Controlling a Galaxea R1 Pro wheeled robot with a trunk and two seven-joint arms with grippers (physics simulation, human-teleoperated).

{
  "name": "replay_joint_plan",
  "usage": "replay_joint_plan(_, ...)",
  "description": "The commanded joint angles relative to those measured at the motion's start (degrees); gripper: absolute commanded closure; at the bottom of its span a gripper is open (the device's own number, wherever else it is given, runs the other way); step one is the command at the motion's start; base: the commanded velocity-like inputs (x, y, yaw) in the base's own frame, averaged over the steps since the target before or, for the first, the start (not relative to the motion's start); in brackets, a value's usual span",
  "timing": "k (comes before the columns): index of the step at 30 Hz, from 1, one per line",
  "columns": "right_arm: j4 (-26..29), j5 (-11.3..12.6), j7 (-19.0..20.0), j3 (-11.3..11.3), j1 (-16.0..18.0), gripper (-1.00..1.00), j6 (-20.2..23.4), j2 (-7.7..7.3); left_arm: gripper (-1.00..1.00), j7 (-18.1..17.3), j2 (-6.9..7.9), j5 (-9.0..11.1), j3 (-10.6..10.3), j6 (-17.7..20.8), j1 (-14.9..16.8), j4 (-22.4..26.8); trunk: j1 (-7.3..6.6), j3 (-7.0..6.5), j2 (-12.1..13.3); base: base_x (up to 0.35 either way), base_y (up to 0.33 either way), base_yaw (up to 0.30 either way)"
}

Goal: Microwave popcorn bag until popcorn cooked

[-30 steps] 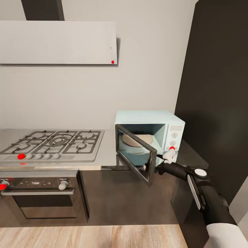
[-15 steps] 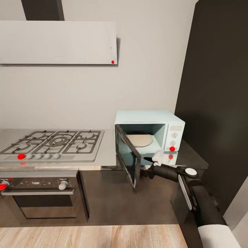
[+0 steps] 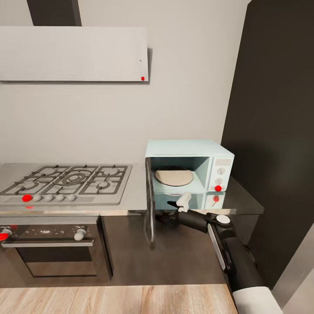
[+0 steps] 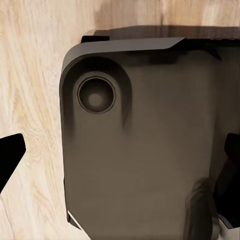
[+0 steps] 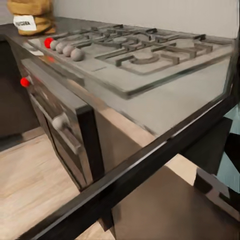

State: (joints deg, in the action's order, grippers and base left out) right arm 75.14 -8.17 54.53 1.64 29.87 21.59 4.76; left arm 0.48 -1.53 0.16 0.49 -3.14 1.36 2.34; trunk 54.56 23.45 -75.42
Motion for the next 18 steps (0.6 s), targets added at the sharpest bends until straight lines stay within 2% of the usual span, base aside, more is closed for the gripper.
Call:
replay_joint_plan(1,-0.08,-0.29,-1.3,0.55,0.05,-1.0,0.32,0.39,-1.0,0.05,0.02,0.01,0.04,-0.22,0.04,-0.05,0.0,0.07,-0.04,0.0,0.0,0.0)
replay_joint_plan(3,0.32,-0.17,-3.59,1.59,0.09,-1.0,0.41,0.63,-1.0,-0.04,0.02,-0.06,-0.01,-0.38,0.04,-0.04,0.0,0.07,-0.04,0.0,0.0,0.0)
replay_joint_plan(12,0.38,-0.06,-4.18,0.7,0.1,-1.0,0.01,0.15,-1.0,-0.19,-0.43,-0.49,-0.41,-0.78,0.21,0.11,0.0,0.07,-0.04,0.0,0.0,0.0)
replay_joint_plan(14,0.06,-0.17,-5.29,0.65,0.06,-1.0,0.24,0.18,-1.0,-0.2,-0.53,-0.5,-0.51,-0.8,0.22,0.16,0.0,0.07,-0.04,0.0,0.0,0.0)
replay_joint_plan(15,-0.16,-0.16,-8.63,0.57,0.03,-1.0,0.29,0.17,-1.0,-0.24,-0.56,-0.53,-0.56,-0.81,0.22,0.19,0.0,0.07,-0.04,0.0,0.0,0.0)
replay_joint_plan(17,-0.48,-0.25,-12.72,0.68,0.06,-1.0,0.3,0.25,-1.0,-0.32,-0.53,-0.52,-0.57,-0.82,0.22,0.2,0.0,0.07,-0.04,0.0,0.0,0.0)
replay_joint_plan(18,-0.81,-0.3,-17.39,1.16,0.03,-1.0,0.2,0.42,-1.0,-0.36,-0.5,-0.52,-0.58,-0.87,0.22,0.21,0.0,0.07,-0.04,0.0,0.0,0.0)
